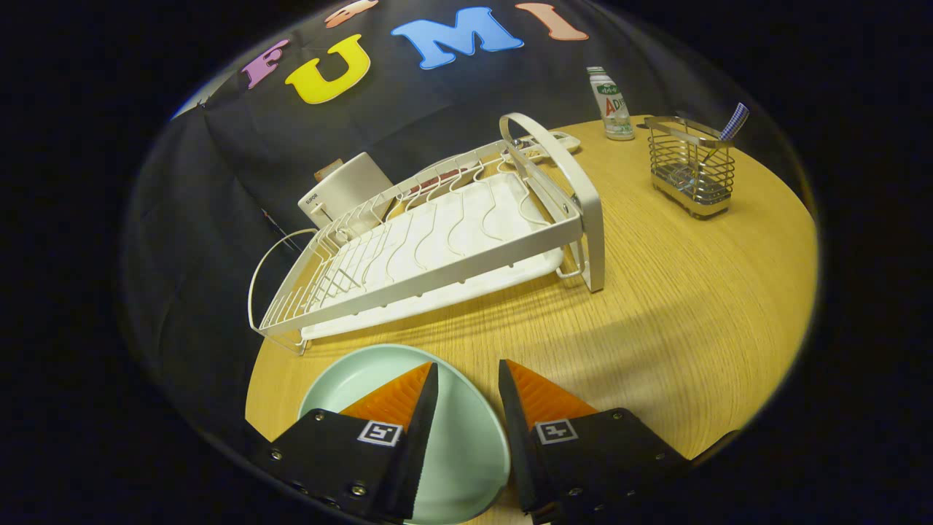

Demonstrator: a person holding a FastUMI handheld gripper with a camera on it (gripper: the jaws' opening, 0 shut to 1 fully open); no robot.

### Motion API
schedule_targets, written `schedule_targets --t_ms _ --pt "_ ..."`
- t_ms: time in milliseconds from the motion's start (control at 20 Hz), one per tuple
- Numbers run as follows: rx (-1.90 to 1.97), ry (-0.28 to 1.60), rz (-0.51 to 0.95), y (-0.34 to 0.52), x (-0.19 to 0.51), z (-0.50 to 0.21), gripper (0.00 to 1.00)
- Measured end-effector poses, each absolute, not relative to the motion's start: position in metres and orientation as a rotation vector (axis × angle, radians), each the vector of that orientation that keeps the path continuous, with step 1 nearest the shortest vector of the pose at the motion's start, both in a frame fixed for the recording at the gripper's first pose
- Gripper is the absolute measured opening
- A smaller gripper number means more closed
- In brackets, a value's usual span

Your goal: Take the plate from the dish rack, then take the spoon from the basket and place it into the plate.

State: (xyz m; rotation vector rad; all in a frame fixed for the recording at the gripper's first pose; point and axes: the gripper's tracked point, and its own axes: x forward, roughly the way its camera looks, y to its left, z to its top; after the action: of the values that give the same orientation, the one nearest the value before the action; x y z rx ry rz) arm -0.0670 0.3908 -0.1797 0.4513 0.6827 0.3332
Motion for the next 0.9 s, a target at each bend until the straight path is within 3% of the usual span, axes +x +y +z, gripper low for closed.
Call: schedule_targets --t_ms 250,650,900 --pt "0.392 0.566 0.219 0.339 -0.059 -0.138 0.52" --pt "0.355 0.427 -0.152 0.201 -0.014 -0.089 0.52" --pt "0.419 0.406 -0.326 0.140 0.018 -0.097 0.52"
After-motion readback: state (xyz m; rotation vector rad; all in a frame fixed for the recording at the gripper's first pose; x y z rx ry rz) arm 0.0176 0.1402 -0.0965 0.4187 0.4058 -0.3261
